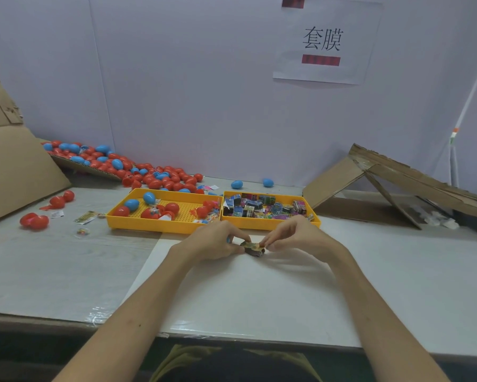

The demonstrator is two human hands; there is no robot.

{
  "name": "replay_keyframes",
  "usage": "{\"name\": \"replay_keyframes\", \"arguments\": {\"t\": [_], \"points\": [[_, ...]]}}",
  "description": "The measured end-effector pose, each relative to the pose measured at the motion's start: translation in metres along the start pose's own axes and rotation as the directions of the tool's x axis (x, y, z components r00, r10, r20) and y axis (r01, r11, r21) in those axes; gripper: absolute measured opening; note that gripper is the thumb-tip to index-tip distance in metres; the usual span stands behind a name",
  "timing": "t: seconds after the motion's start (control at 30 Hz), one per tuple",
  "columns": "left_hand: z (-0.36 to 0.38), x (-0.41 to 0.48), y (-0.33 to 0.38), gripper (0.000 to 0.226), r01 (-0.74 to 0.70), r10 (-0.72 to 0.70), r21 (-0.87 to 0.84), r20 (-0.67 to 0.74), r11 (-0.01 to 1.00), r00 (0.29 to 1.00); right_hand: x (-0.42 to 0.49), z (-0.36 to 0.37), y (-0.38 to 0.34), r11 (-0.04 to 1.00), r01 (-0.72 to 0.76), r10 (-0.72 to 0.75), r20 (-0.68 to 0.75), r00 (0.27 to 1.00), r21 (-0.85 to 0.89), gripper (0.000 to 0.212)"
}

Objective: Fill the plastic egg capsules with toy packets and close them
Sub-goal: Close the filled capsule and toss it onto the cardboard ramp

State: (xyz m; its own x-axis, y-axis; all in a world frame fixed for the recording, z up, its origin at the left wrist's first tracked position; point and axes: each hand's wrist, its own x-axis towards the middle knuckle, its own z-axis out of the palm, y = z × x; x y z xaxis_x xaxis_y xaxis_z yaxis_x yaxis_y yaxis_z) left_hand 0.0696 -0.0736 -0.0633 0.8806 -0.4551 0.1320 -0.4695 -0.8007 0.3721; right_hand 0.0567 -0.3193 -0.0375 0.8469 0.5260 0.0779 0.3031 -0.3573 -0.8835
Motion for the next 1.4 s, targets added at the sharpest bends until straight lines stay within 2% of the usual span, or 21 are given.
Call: {"name": "replay_keyframes", "arguments": {"t": [0.1,0.17,0.3,0.37,0.5,0.57,0.7,0.8,0.97,1.2,1.4], "points": [[-0.002,-0.003,0.002,0.036,0.014,-0.014,-0.047,0.010,0.999,1.000,-0.002,-0.007,0.000,0.993,0.033,-0.020,-0.113,0.993,0.110,0.011],[-0.004,-0.007,0.005,0.039,-0.003,0.003,-0.164,0.001,0.986,1.000,-0.001,-0.008,0.000,0.974,0.059,-0.019,-0.178,0.984,0.218,0.011],[-0.008,-0.009,0.020,0.014,-0.049,0.021,-0.532,-0.059,0.845,0.998,0.005,-0.002,0.000,0.932,0.111,-0.036,-0.217,0.976,0.345,0.020],[-0.009,-0.009,0.027,0.016,-0.054,0.003,-0.606,-0.085,0.793,0.996,0.008,0.002,-0.001,0.940,0.123,-0.059,-0.205,0.977,0.318,0.023],[-0.008,-0.009,0.027,0.015,-0.025,-0.038,-0.657,-0.081,0.754,0.996,0.012,0.009,-0.006,0.964,0.106,-0.058,-0.198,0.978,0.243,0.025],[-0.008,-0.009,0.026,0.014,-0.023,-0.050,-0.671,-0.089,0.741,0.995,0.015,0.011,-0.012,0.972,0.086,-0.048,-0.175,0.983,0.218,0.020],[-0.011,-0.010,0.025,0.038,-0.001,-0.109,-0.704,-0.111,0.710,0.988,0.023,0.012,-0.023,0.986,0.084,-0.054,-0.198,0.979,0.143,0.018],[-0.013,-0.009,0.024,0.052,0.013,-0.153,-0.732,-0.126,0.681,0.980,0.024,0.021,-0.023,0.977,0.109,-0.065,-0.228,0.971,0.185,0.019],[-0.012,-0.009,0.021,0.013,0.084,-0.161,-0.699,-0.045,0.710,0.986,0.020,0.028,-0.015,0.958,0.130,-0.061,-0.264,0.963,0.254,0.020],[-0.012,-0.011,0.029,0.030,0.113,-0.145,-0.720,0.018,0.685,0.989,0.017,0.030,-0.017,0.968,0.135,-0.070,-0.290,0.954,0.211,0.023],[-0.013,-0.011,0.029,0.022,0.062,-0.176,-0.774,-0.065,0.630,0.982,0.018,0.034,-0.017,0.964,0.112,-0.014,-0.376,0.927,0.241,0.025]]}}
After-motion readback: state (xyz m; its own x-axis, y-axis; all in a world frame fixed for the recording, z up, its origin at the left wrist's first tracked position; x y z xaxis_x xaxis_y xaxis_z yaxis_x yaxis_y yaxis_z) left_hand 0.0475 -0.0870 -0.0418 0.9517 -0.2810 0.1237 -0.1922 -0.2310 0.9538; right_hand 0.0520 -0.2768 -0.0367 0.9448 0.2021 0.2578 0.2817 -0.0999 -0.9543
